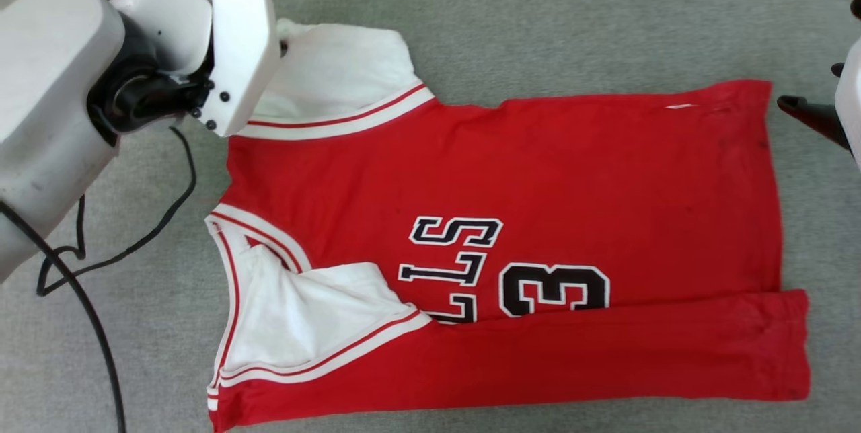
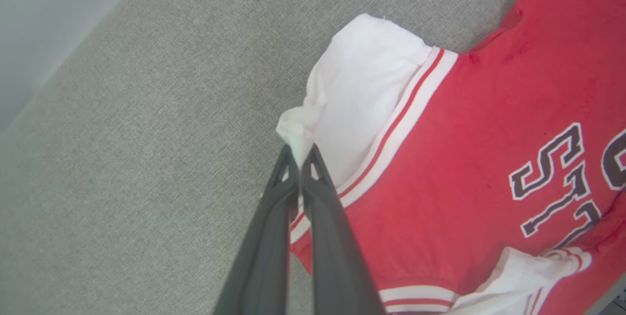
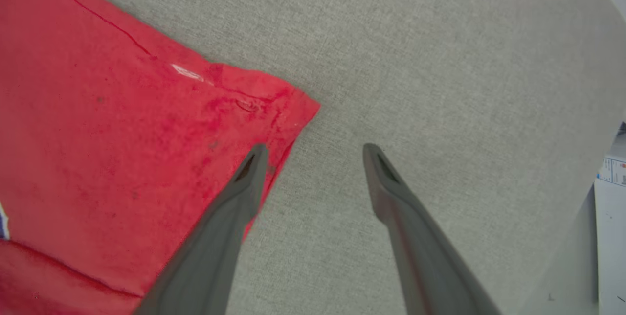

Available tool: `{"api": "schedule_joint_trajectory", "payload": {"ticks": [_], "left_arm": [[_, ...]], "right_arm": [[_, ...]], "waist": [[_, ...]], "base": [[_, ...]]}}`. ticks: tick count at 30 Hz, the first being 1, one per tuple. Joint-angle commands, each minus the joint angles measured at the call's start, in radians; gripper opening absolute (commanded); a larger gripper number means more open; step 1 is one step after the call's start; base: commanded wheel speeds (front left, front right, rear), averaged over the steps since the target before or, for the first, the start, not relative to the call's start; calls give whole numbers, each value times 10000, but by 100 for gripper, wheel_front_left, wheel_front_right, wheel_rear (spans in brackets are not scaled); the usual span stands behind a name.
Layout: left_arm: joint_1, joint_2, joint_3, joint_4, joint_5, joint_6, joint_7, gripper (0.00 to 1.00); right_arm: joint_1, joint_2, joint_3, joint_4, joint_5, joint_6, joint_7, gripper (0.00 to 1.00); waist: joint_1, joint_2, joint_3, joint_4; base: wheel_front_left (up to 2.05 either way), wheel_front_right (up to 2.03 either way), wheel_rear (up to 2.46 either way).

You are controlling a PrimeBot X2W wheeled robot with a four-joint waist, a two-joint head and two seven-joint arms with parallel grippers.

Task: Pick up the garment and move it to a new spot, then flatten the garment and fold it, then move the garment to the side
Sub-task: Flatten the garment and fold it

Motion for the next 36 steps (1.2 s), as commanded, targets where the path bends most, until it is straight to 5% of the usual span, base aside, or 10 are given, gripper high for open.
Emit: {"api": "schedule_joint_trajectory", "payload": {"ticks": [1,12,14,26,36], "left_arm": [[-133,-61,-56,-118,-79,-3,-156,0],[-561,11,-520,-631,-152,-3,-803,0],[-537,101,-630,-582,-177,-4,-892,0],[336,625,-1010,-762,-670,-4,-1996,0],[2150,1843,-1275,-2150,-848,154,-2497,0]], "right_arm": [[-258,282,-26,514,153,-7,153,100],[550,1366,490,2543,556,-4,-105,100],[560,1360,711,2515,537,-3,-320,0],[686,514,904,1876,1285,-6,-2612,0],[2280,-267,1389,1093,1734,-6,-4124,0]], "waist": [[0,0,253,240],[0,0,844,689],[0,0,764,643],[0,0,-1019,405],[0,0,-2252,370]], "base": [[0,0,0],[0,0,0],[0,0,0],[0,0,0],[0,0,0]]}}
